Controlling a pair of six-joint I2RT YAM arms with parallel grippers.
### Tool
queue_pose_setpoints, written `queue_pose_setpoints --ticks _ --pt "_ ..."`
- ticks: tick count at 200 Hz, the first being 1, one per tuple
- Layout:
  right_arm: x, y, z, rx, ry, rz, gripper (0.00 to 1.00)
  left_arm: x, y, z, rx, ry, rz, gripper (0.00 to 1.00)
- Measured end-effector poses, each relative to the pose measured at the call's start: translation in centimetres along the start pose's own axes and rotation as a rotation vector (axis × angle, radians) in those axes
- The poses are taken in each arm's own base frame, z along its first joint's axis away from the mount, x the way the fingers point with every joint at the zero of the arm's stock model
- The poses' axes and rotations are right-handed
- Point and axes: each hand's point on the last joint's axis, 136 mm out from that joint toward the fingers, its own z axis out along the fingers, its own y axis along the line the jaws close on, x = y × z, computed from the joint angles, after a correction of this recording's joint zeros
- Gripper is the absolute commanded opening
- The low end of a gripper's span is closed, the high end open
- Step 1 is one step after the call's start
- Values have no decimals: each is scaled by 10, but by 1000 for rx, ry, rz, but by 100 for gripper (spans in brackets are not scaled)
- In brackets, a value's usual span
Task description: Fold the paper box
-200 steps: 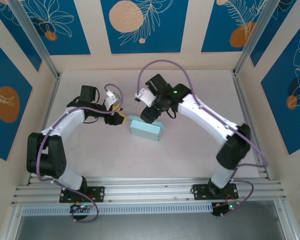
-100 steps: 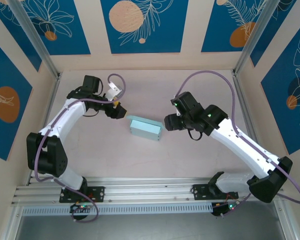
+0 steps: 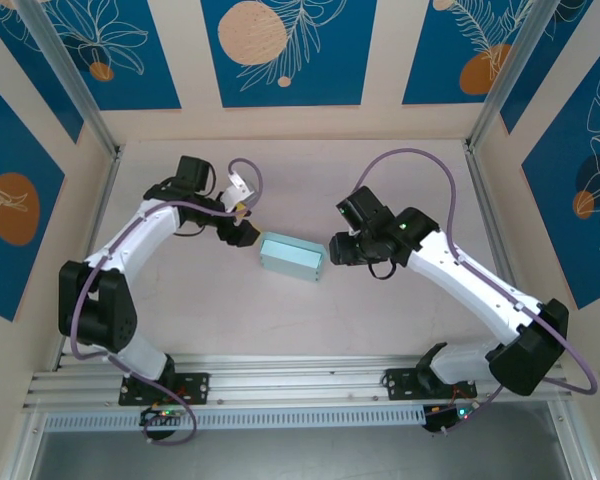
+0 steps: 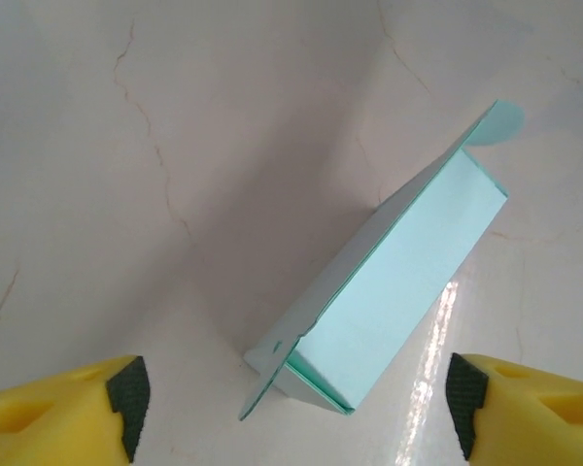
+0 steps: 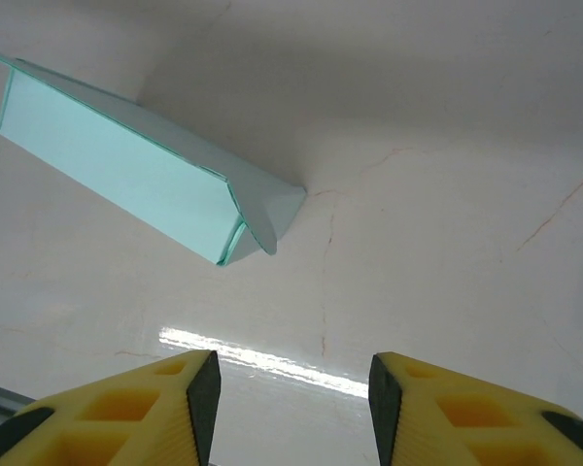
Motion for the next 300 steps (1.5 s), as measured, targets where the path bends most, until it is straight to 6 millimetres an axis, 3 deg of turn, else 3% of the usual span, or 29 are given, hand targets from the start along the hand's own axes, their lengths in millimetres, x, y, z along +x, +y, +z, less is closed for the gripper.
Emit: queue_pose_setpoints --ticks 42,92,115,182,223,254,270,300 --pt "1 2 20 20 47 -17 44 7 17 15 28 88 39 66" --pt "-7 12 42 23 90 -51 44 24 5 19 85 153 44 63" --pt "-15 17 46 15 84 -68 43 27 4 21 97 166 39 54" --pt "-16 19 66 34 122 -95 31 31 4 27 99 182 -3 48" --pt "-16 19 67 37 124 -87 26 25 4 33 99 149 -31 39" --pt "-16 19 67 40 122 -80 16 21 3 35 102 135 -43 34" --pt "-16 19 67 41 121 -77 9 19 3 35 103 131 -54 28" --pt "-16 20 67 43 117 -71 8 17 2 37 98 126 -85 16"
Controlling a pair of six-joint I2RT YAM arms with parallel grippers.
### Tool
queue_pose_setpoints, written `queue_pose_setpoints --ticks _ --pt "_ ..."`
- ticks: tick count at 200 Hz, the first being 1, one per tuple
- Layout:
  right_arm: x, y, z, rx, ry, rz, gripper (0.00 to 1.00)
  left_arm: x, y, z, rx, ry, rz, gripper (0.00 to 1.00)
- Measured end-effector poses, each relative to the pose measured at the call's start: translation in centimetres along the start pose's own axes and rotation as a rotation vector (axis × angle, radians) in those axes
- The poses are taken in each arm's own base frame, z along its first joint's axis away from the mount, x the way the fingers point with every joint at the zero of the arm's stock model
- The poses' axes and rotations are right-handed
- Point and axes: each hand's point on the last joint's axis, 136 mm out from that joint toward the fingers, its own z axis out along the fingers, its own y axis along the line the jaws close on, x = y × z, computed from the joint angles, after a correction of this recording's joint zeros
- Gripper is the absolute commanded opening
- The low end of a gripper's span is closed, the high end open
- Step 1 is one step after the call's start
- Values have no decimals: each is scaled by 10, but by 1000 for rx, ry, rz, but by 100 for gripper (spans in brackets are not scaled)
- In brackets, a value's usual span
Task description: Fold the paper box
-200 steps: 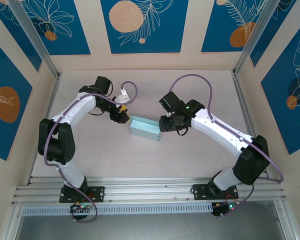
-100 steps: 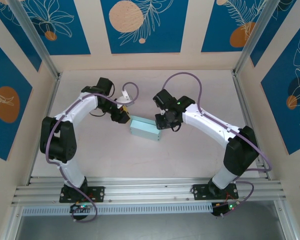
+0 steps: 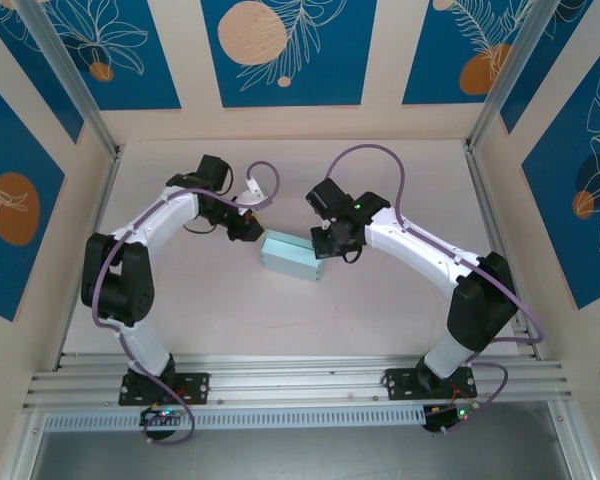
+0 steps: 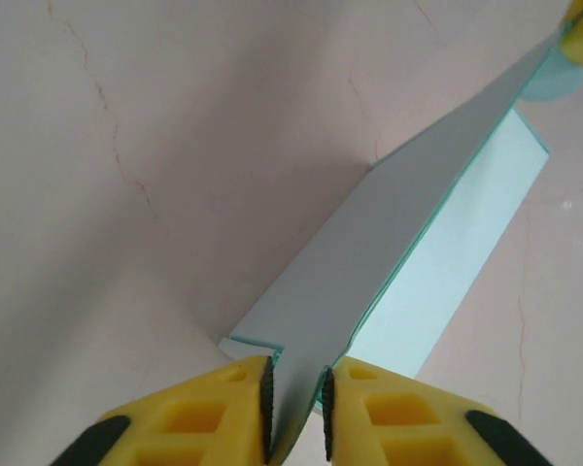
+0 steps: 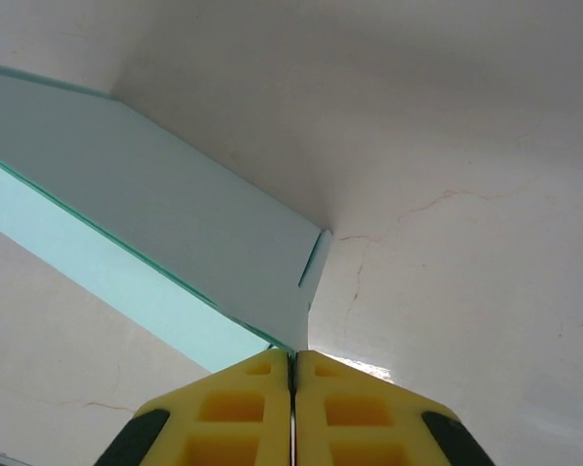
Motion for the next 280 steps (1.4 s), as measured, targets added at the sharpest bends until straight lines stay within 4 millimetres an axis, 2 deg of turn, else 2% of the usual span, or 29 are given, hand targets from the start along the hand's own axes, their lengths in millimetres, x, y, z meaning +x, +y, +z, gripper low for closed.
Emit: queue_pose_setpoints --ticks 15,34,99,115,193,217,280 --pt "-1 0 0 6 -5 6 7 0 -1 3 0 -5 -27 12" --pt "-2 -3 0 23 -14 18 3 -2 -3 5 -6 -29 -48 0" --pt "-8 -12 1 102 -54 37 2 -7 -9 10 -116 -94 -204 0" --pt "-11 -14 1 120 -63 38 8 -7 -9 10 -142 -109 -232 0" --pt "-12 -14 1 126 -73 40 18 -5 -11 9 -199 -106 -229 0" --pt "-13 -14 1 125 -75 41 19 -4 -12 9 -202 -104 -211 17" --pt "-11 -14 3 125 -69 48 20 3 -18 13 -187 -73 -218 17"
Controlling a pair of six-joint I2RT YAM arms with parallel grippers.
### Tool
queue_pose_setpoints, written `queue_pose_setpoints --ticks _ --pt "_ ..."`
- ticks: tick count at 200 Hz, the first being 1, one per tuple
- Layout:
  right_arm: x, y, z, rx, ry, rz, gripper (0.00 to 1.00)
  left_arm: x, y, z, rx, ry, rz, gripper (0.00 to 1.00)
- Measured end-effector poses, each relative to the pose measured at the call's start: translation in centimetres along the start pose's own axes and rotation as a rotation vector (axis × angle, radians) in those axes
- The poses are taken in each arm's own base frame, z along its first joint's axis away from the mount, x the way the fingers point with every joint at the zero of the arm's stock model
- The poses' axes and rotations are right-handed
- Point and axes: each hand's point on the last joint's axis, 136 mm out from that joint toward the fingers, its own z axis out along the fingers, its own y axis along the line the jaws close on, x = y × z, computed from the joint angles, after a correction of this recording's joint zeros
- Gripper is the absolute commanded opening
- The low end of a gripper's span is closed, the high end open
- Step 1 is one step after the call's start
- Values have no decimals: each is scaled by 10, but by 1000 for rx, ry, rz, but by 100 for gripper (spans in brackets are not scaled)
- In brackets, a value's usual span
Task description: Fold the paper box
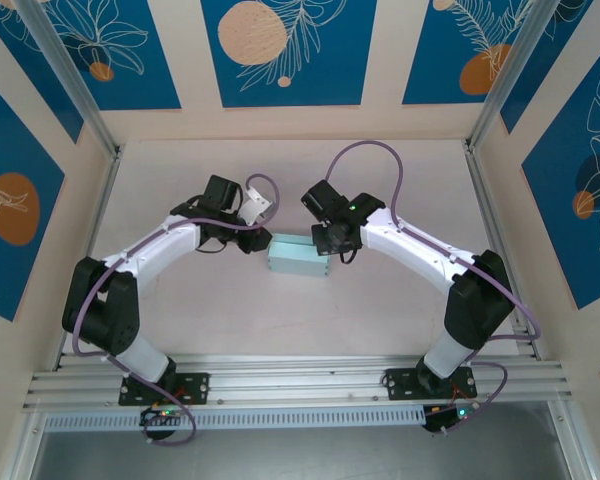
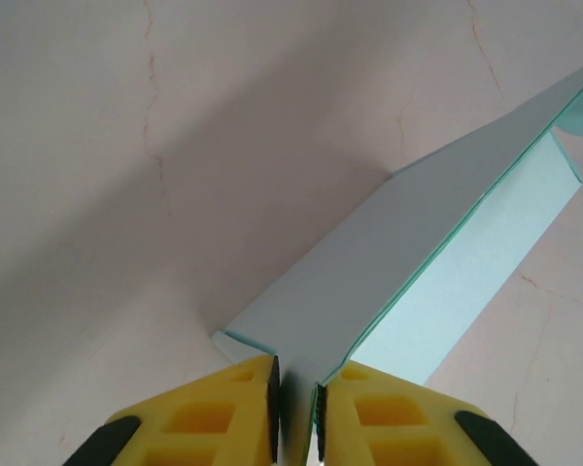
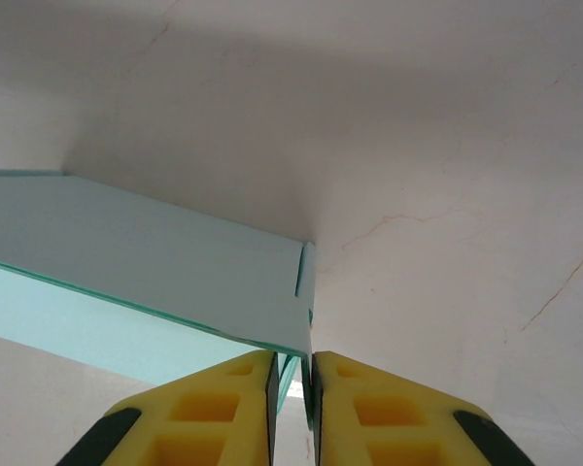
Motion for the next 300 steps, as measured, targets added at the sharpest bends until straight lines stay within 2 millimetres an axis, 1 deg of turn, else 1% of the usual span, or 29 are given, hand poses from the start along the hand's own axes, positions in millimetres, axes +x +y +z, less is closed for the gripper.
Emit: queue_pose_setpoints --ticks 17,35,44,89,121,137,174,210,266,300 --pt "0 0 0 1 0 2 21 0 0 0 -2 1 0 18" --pt "0 0 -1 2 -1 5 22 0 0 1 -6 3 3 24" --pt "1 0 -1 3 -1 7 23 1 -1 1 -9 7 6 26" --pt "3 0 -1 14 1 4 23 2 -6 -2 -31 21 23 26" --pt "3 0 -1 16 -1 4 24 1 -1 -7 -79 40 46 26" --pt "3 0 -1 16 -1 4 24 1 3 -10 -104 52 56 23" --pt "3 0 -1 17 0 4 24 6 7 -12 -133 82 70 12" --pt "6 -2 0 23 8 3 24 6 7 -13 -140 90 78 9" --pt "7 -4 4 26 10 7 18 5 2 -12 -133 93 87 10" --pt "4 -3 4 19 0 5 9 5 -2 -10 -129 94 69 10"
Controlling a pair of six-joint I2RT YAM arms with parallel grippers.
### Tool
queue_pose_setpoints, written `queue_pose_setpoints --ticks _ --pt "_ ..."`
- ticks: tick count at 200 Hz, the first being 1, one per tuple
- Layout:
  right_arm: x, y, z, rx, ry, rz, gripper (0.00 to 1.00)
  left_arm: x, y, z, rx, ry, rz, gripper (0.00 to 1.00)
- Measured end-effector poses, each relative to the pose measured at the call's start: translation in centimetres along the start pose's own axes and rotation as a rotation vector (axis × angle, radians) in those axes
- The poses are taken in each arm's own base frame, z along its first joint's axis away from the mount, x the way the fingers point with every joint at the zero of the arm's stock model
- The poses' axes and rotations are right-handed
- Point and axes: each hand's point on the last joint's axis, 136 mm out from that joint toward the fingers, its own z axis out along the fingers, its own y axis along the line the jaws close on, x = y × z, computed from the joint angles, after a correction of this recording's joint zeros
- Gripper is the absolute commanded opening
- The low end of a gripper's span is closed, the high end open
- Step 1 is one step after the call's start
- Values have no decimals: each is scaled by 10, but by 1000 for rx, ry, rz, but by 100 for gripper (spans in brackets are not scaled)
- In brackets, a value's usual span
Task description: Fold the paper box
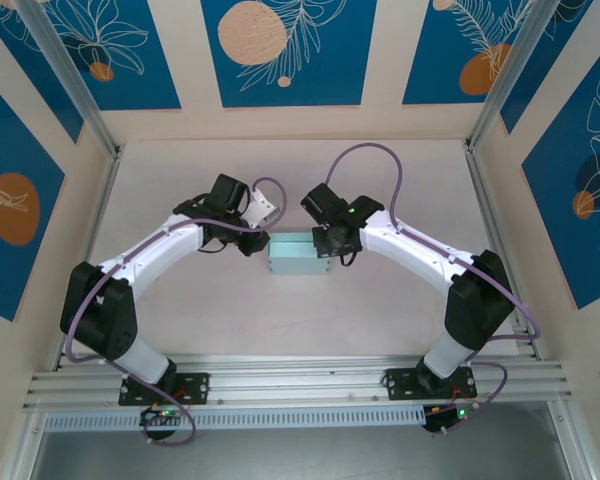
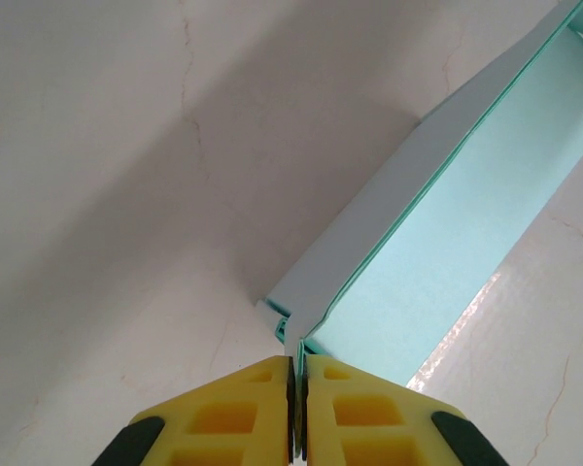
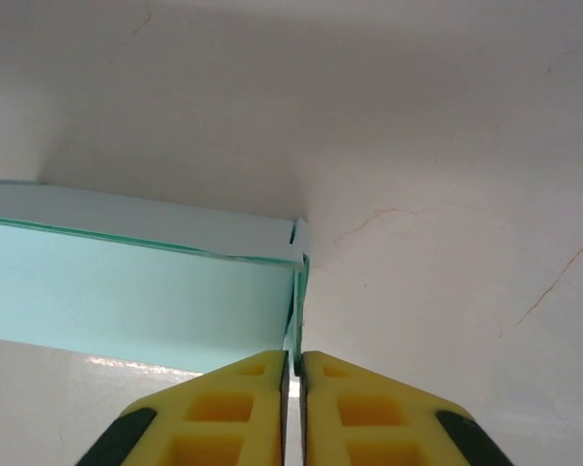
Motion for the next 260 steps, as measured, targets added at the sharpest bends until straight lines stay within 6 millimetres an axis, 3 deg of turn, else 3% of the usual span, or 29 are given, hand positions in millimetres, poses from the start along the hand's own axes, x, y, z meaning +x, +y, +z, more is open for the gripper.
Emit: queue_pose_setpoints --ticks 61,144,179,260 --pt "-2 2 0 -17 -1 4 0 0 -1 0 1 0 -22 10" --pt "0 0 1 -4 5 13 0 -1 -1 1 -3 -3 -70 10" --pt "0 -1 2 9 1 12 0 -8 -1 2 -6 -34 -157 4" --pt "2 2 3 28 -3 -10 0 -7 -4 6 3 -86 -323 17"
